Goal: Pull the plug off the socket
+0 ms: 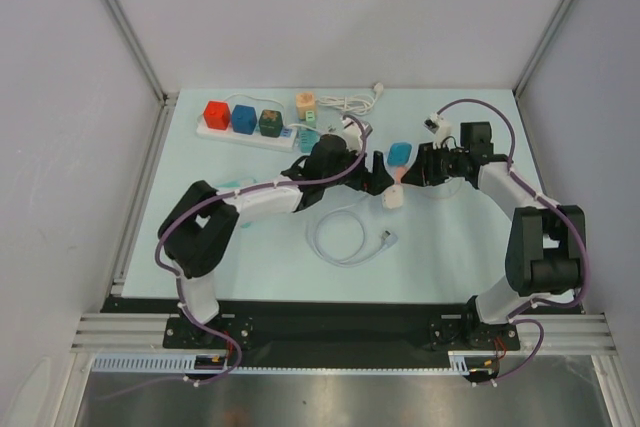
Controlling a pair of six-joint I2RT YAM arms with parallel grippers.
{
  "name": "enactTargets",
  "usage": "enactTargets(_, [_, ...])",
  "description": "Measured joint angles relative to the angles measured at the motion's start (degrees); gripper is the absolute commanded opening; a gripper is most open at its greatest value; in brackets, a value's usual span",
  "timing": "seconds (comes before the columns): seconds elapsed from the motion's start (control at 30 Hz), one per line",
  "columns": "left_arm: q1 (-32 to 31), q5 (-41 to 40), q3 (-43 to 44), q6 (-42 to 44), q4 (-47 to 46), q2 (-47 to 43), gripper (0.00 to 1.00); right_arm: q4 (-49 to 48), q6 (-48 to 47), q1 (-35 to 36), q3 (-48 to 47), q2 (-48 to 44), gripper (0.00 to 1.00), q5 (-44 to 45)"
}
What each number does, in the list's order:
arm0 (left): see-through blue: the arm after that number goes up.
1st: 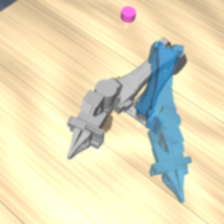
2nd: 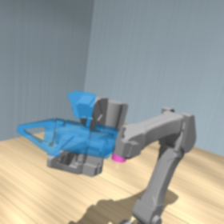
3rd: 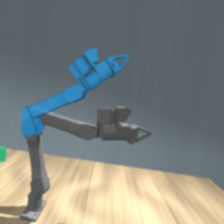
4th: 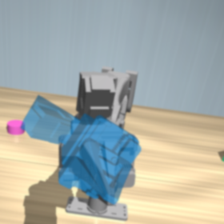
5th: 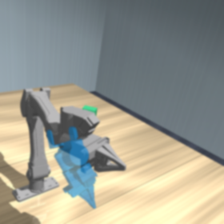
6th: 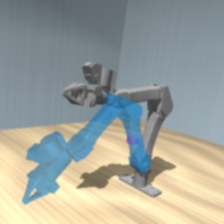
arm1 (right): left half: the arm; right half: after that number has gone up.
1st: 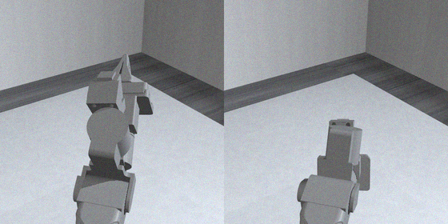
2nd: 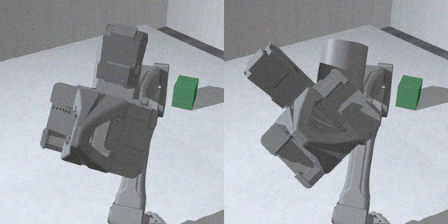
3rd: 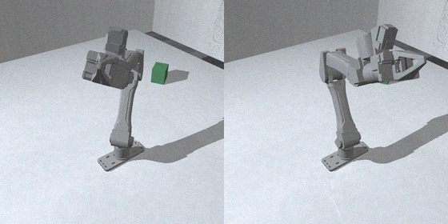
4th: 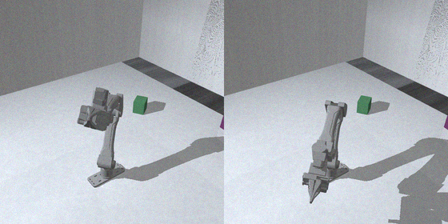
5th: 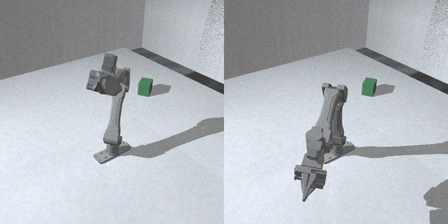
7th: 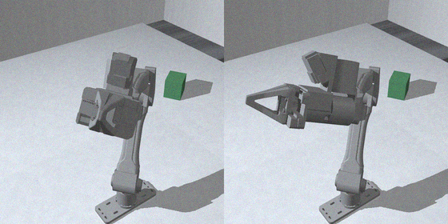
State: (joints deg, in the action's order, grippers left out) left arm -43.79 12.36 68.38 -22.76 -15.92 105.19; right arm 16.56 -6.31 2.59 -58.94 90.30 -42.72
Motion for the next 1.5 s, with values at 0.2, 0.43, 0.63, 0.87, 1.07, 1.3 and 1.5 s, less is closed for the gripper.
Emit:
enactTargets(0.2, [-0.68, -0.13, 3.93, 1.16, 4.00, 4.94, 0.58, 0.22, -0.02, 0.22, 0.00, -0.33, 0.00, -0.26])
enactTargets(0.43, [-0.98, -0.52, 8.55, 2.05, 6.91, 7.96, 0.00, 0.28, -0.22, 0.46, 0.00, -0.37, 0.00, 0.37])
enactTargets(0.63, [-1.11, -3.10, 9.01, -2.32, 7.26, 8.22, 0.00, 0.20, 0.48, 1.03, 0.11, -1.88, 0.00, 3.74])
enactTargets(0.87, [-1.57, -2.78, 9.07, -8.74, 3.19, 8.15, 0.00, -1.07, 0.31, 1.07, 2.05, -9.66, 0.00, 9.11])
enactTargets(1.07, [-2.54, -1.90, 10.12, -9.77, 1.62, 7.21, 0.00, -0.31, -1.88, -3.37, 2.91, -14.58, 0.00, 3.96])
enactTargets(1.3, [0.46, -10.91, 10.82, -8.52, 10.10, 7.21, 0.00, 2.67, -4.09, -7.28, 1.95, -19.19, 0.00, 1.16])
enactTargets(1.5, [3.32, -15.50, 10.64, -7.17, 15.13, 8.07, 0.00, 5.68, -5.84, -7.37, -0.83, -20.06, 0.00, 2.54])
